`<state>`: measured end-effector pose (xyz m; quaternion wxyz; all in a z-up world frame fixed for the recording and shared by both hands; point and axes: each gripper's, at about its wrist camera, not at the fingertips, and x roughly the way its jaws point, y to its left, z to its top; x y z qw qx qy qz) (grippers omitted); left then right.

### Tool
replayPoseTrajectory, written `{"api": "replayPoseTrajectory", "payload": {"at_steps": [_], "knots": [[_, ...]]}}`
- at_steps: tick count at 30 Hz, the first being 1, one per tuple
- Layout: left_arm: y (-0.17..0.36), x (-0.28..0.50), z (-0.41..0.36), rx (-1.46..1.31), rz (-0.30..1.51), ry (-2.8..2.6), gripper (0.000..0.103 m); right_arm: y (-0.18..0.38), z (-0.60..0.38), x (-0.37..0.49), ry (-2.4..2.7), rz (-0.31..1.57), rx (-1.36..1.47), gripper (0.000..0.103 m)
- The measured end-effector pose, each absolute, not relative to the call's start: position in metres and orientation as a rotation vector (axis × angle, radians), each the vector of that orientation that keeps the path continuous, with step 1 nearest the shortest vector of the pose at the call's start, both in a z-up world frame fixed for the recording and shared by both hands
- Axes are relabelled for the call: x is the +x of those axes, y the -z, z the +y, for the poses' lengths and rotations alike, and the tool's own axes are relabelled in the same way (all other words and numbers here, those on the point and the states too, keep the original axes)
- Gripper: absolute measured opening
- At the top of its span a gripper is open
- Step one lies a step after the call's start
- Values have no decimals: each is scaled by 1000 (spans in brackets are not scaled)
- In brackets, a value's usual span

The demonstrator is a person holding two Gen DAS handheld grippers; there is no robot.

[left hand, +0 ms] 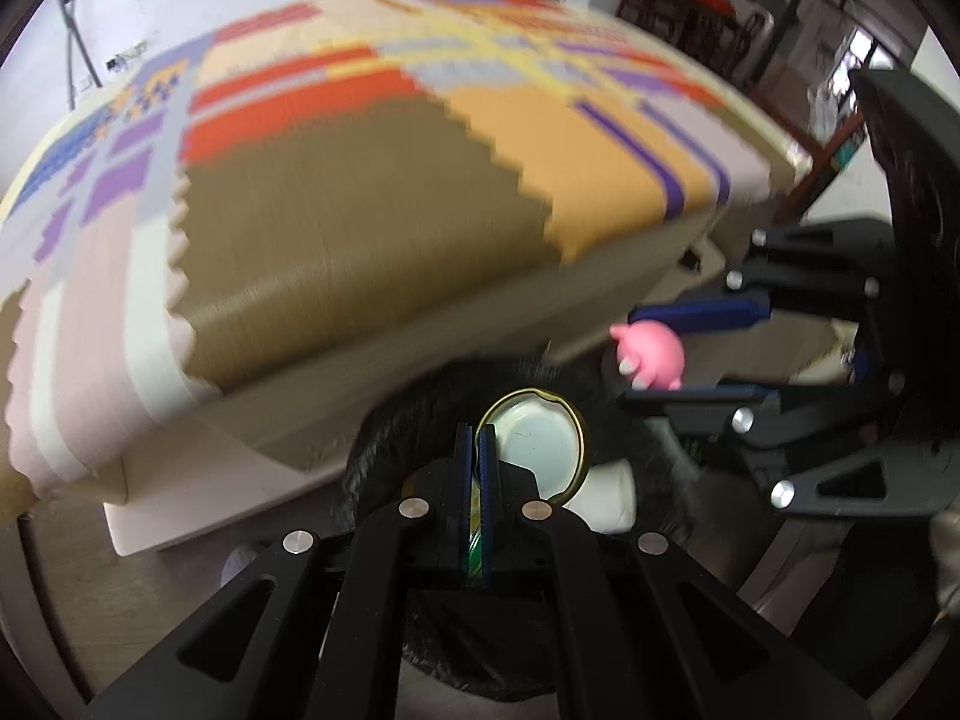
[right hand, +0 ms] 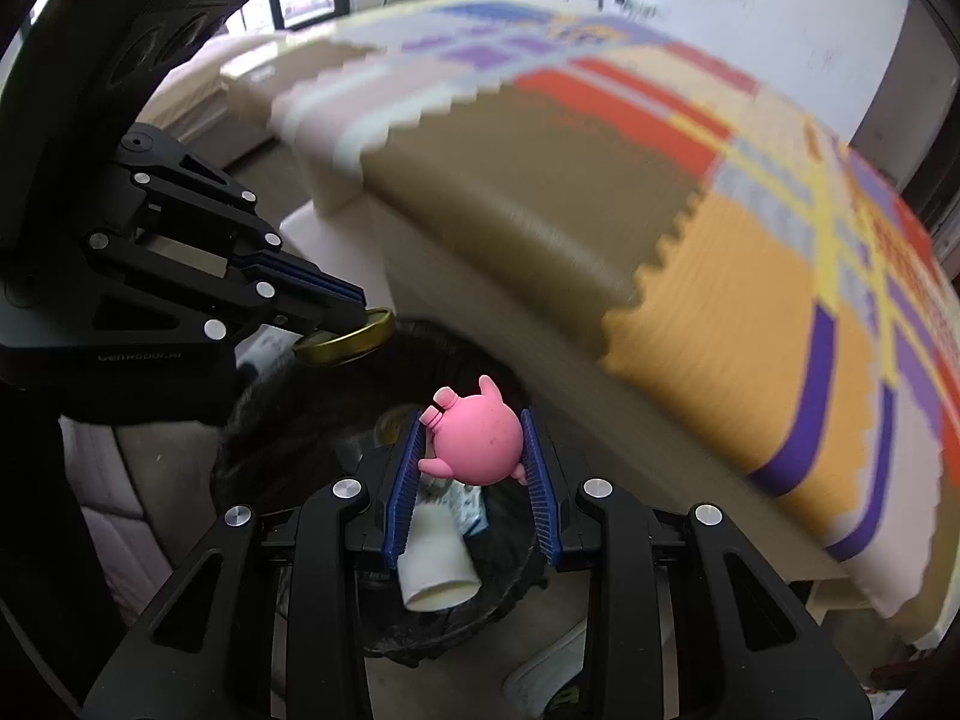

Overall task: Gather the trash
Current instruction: 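Lift the jar lid and pink pig and carry both toward the bin, then open both tools over the bin to drop the jar lid and pig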

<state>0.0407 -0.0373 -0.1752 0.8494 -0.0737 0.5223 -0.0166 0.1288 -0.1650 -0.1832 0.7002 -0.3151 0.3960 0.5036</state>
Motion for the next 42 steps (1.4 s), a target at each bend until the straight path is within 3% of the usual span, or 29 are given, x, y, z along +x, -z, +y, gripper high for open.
{"api": "replayPoseTrajectory", "payload": {"at_steps": [22, 33, 37, 42], "knots": [[268, 43, -32, -166, 1342, 89, 1, 276, -157, 124, -1125, 1160, -770, 33], [283, 54, -50, -143, 1372, 126, 3, 273, -147, 129, -1118, 1180, -743, 34], [280, 55, -52, -147, 1365, 124, 4, 262, -155, 135, -1106, 1168, -704, 42], [272, 57, -49, -153, 1341, 111, 12, 249, -161, 142, -1101, 1167, -661, 42]]}}
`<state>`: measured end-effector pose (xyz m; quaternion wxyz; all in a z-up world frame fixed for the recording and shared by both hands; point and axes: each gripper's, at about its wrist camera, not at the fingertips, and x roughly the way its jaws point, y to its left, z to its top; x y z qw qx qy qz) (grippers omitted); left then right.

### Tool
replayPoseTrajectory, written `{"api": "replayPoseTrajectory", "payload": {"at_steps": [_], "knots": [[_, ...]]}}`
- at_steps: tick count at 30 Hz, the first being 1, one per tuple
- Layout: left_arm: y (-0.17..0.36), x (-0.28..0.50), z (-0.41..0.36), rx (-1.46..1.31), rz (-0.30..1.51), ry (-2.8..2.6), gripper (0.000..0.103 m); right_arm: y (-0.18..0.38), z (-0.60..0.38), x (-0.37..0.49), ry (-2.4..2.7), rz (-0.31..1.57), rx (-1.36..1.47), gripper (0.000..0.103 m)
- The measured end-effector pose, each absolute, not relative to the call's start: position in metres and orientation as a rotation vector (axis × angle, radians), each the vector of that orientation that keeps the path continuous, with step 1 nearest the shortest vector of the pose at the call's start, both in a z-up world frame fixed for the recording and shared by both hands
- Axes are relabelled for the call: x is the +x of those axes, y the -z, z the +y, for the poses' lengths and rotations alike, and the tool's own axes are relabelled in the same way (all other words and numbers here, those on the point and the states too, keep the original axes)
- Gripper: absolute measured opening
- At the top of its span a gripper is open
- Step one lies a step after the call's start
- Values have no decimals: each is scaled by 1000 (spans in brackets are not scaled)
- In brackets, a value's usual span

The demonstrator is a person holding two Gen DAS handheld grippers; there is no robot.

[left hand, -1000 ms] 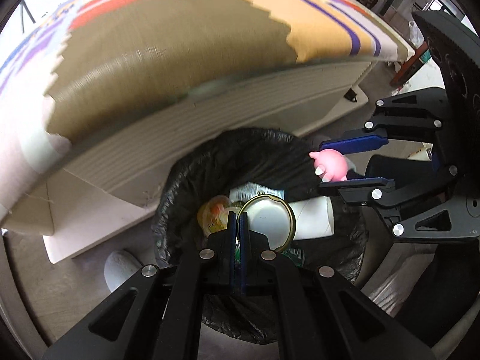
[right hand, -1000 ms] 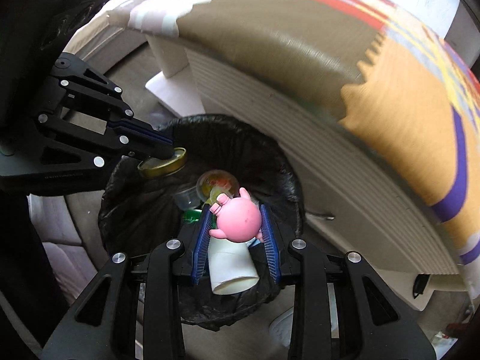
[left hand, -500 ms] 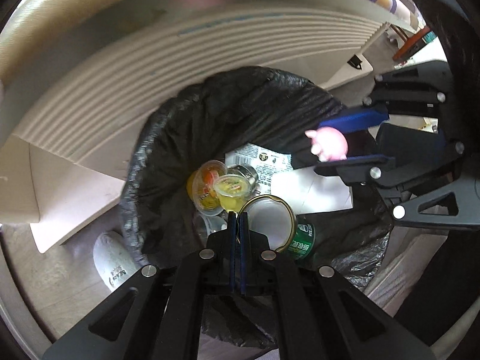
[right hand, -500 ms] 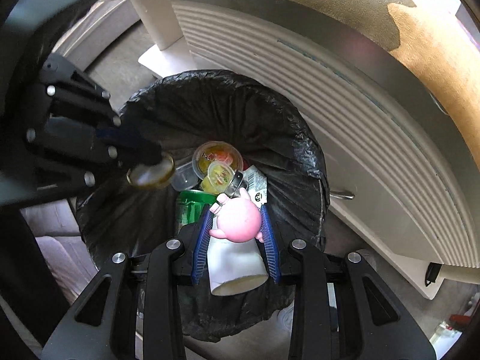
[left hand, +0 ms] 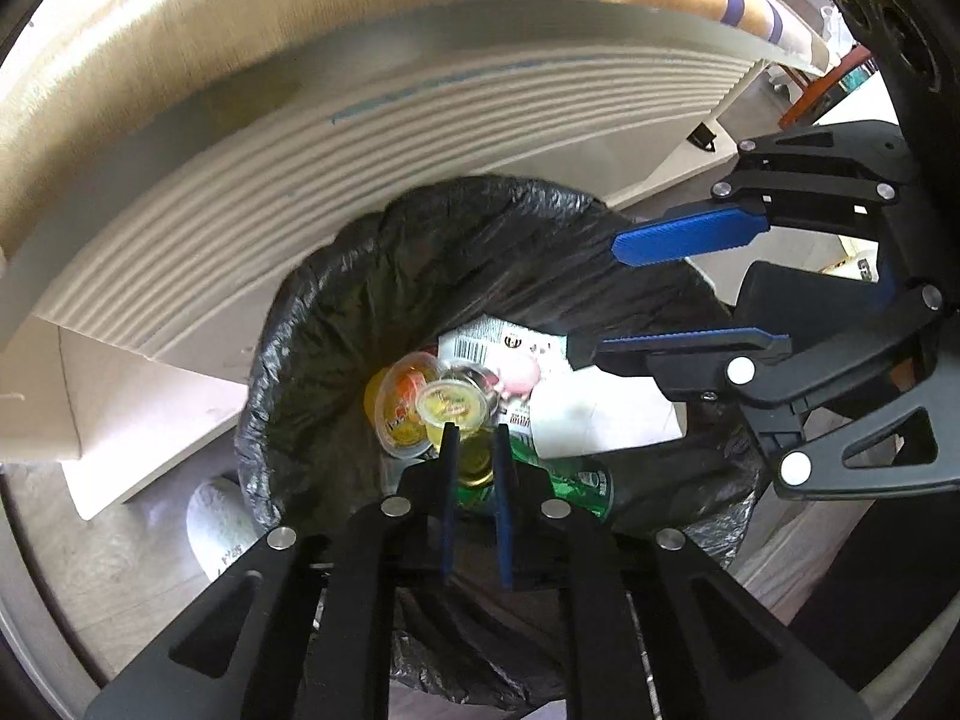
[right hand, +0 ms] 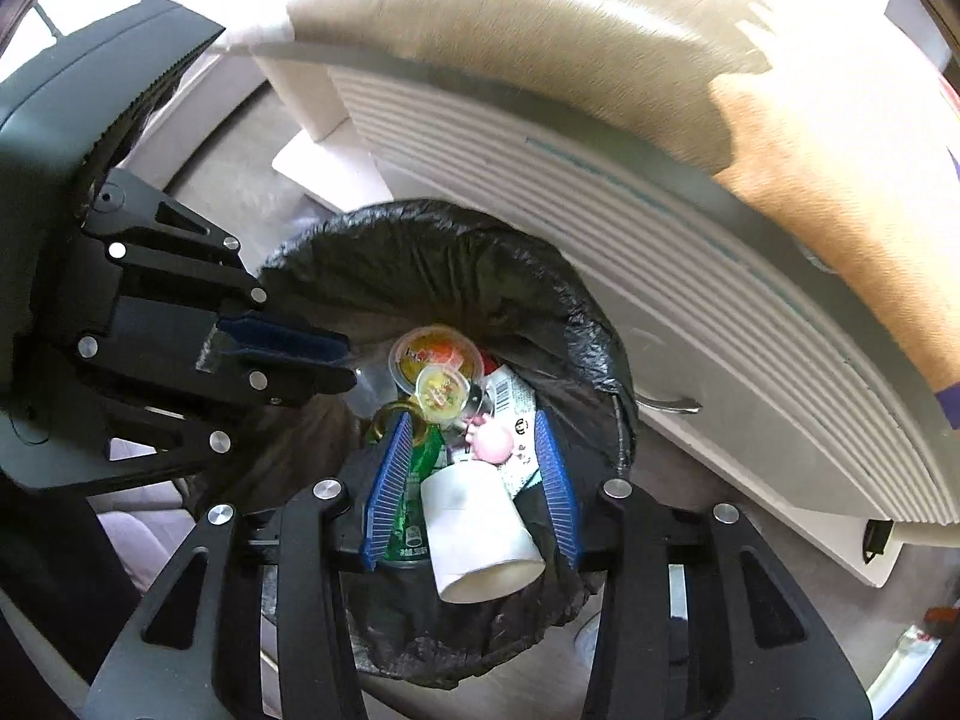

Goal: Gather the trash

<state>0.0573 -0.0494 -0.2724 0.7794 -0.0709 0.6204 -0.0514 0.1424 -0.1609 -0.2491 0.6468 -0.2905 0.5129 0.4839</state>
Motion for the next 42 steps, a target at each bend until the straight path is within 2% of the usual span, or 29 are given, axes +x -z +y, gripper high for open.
{"api": "replayPoseTrajectory", "payload": {"at_steps": [3, 6, 9, 12, 17, 18, 19, 22, 26, 30, 37, 42], "knots": [[263, 59, -48, -155, 1318, 101, 22, 240, -163, 143, -1108, 1150, -650, 45], [252, 58, -47, -155, 1297, 103, 27, 228, -167, 145, -1100, 1128, -635, 54], [239, 58, -49, -150, 1269, 112, 28, 215, -171, 149, -1104, 1130, -597, 54], [225, 55, -49, -139, 1233, 112, 39, 198, -177, 151, -1117, 1112, -583, 56], [201, 46, -52, -128, 1170, 120, 41, 176, -184, 148, -1148, 1102, -540, 60], [195, 43, -52, -129, 1159, 120, 45, 172, -185, 146, -1153, 1094, -541, 61], [191, 42, -53, -128, 1151, 120, 52, 167, -186, 144, -1159, 1084, -542, 64], [176, 35, -58, -111, 1121, 128, 69, 155, -192, 140, -1192, 1072, -541, 65], [166, 26, -70, -92, 1129, 151, 74, 139, -201, 134, -1213, 1048, -540, 72], [156, 19, -74, -100, 1118, 154, 89, 130, -216, 127, -1224, 1047, -525, 73], [139, 6, -68, -139, 1074, 127, 99, 126, -221, 112, -1238, 1055, -541, 74], [132, -2, -67, -145, 1066, 139, 100, 123, -222, 106, -1244, 1049, -565, 77]]}}
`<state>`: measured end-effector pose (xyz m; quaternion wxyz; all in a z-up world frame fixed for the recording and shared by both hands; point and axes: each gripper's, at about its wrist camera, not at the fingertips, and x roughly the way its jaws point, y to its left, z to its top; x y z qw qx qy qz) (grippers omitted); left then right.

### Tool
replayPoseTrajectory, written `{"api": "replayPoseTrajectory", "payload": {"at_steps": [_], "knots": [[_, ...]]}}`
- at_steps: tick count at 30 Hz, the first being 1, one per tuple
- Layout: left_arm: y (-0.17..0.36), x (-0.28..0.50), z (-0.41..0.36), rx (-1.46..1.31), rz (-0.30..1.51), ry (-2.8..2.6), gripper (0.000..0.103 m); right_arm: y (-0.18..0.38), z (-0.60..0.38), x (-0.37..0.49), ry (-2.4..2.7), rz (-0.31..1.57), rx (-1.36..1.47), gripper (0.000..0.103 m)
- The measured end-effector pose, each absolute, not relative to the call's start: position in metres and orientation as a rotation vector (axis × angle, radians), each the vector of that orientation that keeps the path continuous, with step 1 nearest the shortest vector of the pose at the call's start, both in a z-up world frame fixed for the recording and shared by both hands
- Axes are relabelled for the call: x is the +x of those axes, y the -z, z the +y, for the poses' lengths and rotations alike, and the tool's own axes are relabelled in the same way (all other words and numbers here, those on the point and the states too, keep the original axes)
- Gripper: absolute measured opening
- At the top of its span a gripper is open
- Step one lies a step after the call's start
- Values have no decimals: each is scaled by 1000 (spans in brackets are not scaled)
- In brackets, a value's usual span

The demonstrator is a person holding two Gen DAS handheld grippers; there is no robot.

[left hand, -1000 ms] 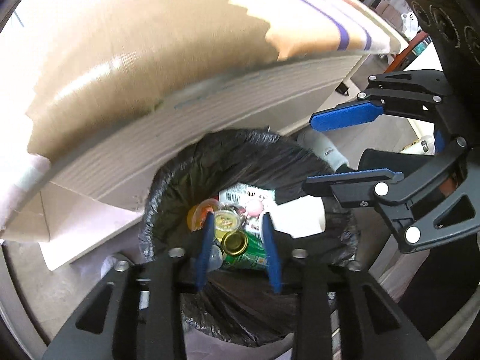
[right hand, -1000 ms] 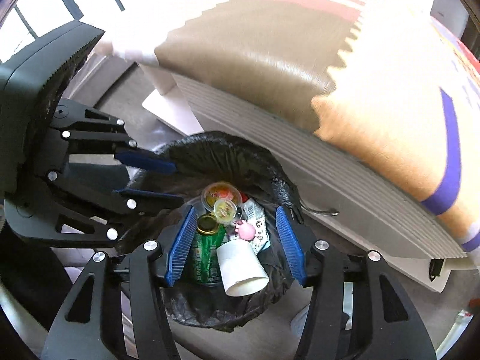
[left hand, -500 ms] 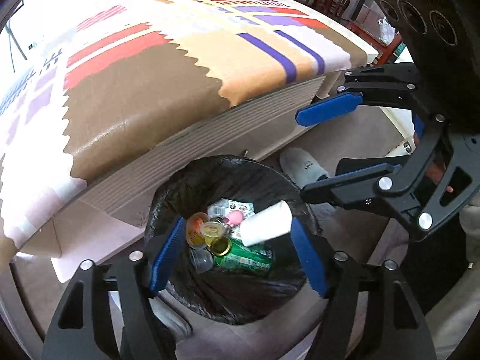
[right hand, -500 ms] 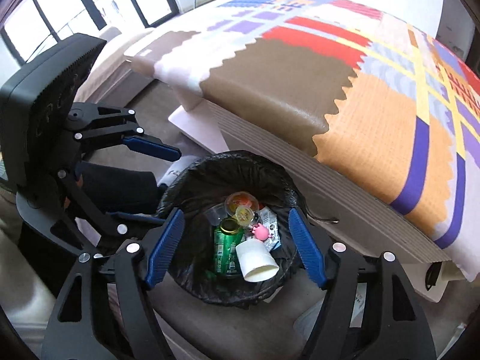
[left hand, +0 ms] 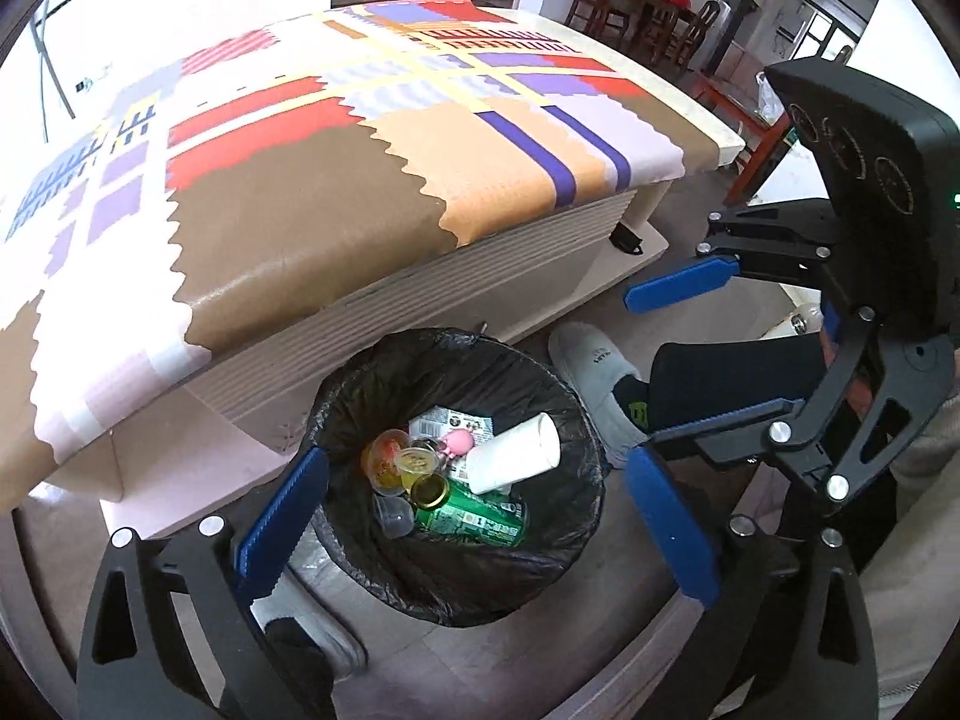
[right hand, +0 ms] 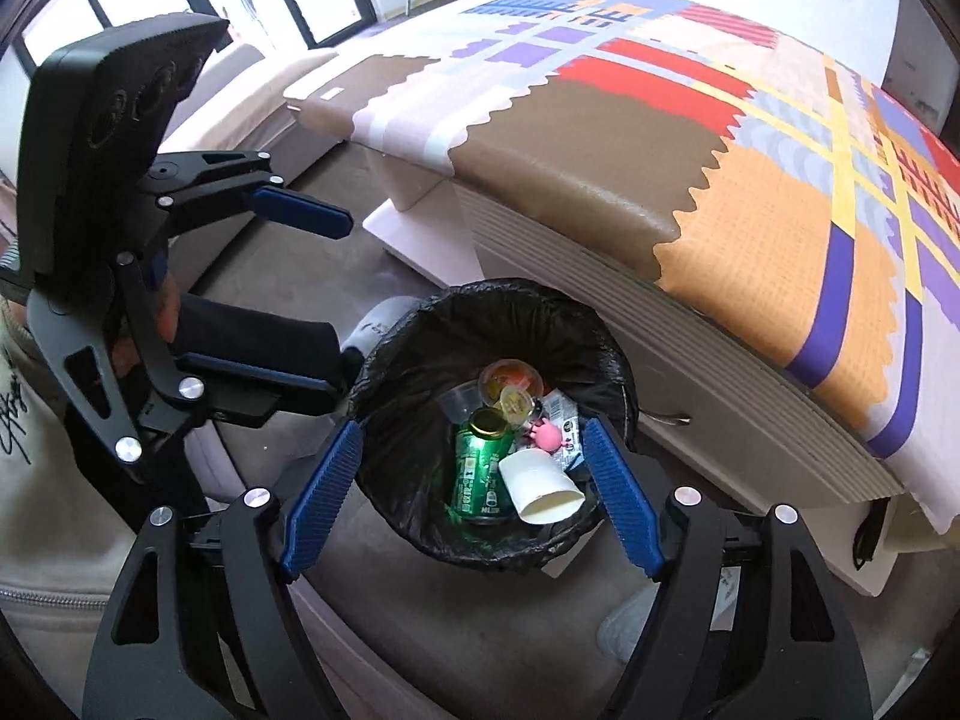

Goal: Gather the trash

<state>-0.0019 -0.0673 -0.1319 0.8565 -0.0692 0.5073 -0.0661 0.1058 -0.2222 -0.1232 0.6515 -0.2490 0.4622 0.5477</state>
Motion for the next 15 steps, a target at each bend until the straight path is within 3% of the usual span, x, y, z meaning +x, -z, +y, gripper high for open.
{"api": "replayPoseTrajectory", "payload": {"at_steps": [15], "knots": [[116, -12, -66, -156, 1032, 195, 100, 110, -220, 93, -1282, 1009, -594, 77]]}}
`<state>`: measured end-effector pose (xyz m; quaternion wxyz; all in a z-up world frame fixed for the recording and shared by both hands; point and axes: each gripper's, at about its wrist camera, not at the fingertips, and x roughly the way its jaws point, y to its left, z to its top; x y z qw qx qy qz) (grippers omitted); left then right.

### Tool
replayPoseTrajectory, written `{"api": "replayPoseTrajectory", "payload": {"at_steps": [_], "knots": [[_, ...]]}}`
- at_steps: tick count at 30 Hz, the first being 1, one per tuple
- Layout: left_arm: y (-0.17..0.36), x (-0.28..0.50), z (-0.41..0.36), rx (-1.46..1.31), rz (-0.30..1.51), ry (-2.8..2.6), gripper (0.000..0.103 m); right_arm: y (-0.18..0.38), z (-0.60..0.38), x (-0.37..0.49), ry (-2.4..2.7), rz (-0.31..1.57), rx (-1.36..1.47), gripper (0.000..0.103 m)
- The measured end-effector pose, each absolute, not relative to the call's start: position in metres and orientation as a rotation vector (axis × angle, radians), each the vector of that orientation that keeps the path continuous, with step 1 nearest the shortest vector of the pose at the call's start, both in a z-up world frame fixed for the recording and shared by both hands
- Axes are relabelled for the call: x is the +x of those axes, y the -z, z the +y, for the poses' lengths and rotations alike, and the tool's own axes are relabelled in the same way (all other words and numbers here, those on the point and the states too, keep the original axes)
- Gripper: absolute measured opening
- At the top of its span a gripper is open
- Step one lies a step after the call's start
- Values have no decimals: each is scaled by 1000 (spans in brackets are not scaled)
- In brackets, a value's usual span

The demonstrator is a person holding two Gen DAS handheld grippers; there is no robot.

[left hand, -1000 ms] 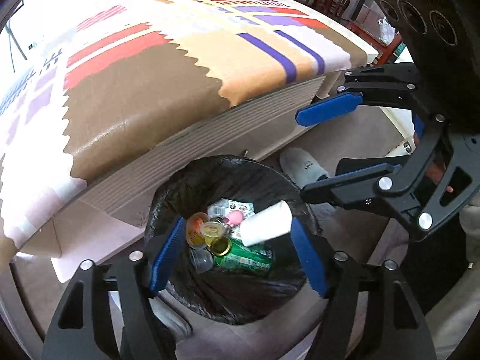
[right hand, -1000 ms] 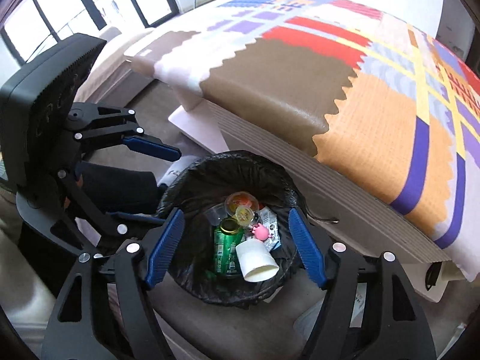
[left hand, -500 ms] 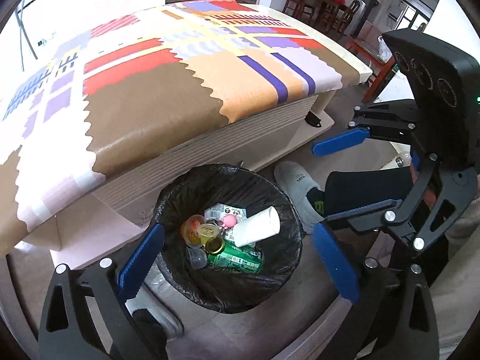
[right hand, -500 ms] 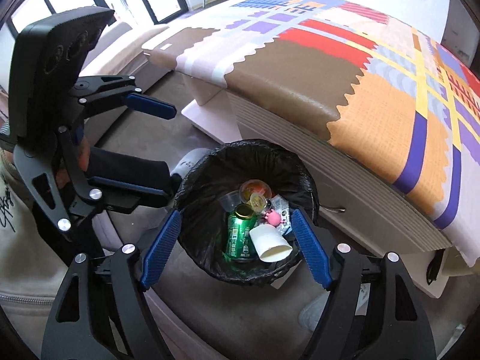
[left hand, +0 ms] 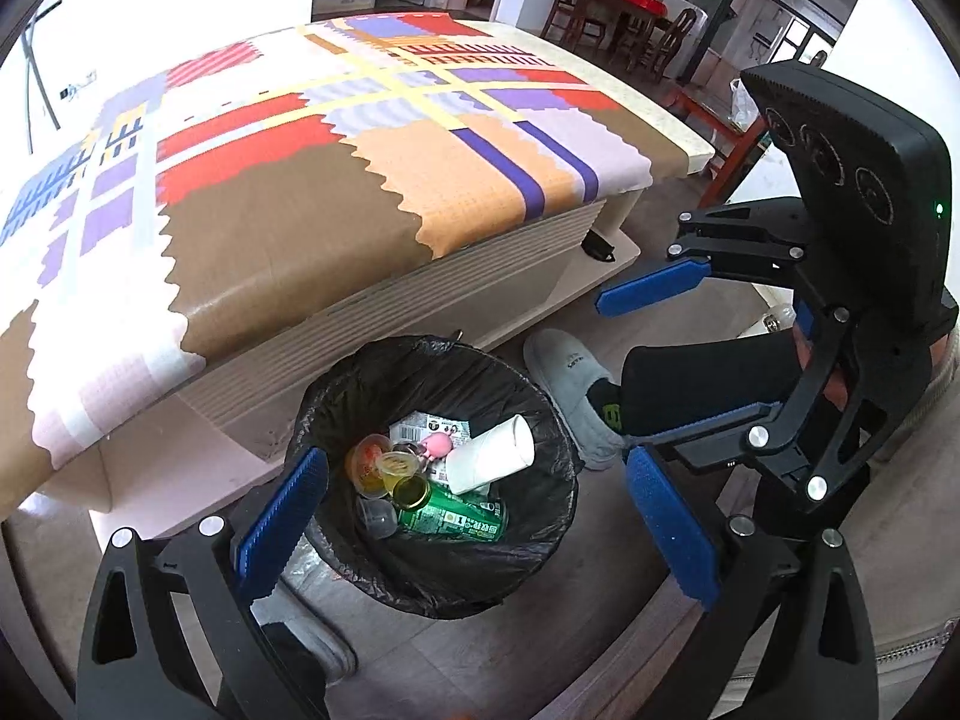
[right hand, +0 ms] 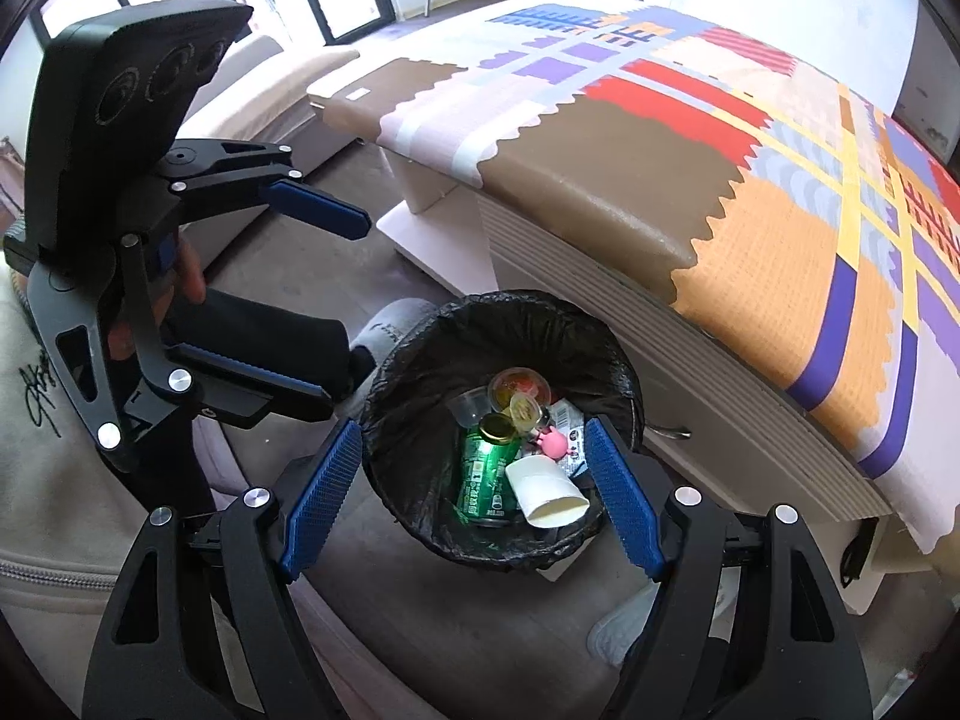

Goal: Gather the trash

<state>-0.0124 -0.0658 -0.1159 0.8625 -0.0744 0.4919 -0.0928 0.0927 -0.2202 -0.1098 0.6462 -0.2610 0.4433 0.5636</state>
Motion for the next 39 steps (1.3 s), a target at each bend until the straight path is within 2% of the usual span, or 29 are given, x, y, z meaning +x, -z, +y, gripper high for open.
{"api": "replayPoseTrajectory", "payload": {"at_steps": [39], "knots": [[110, -17, -69, -122, 1013, 216, 100, 97, -222, 85, -1275, 949, -625, 77]]}}
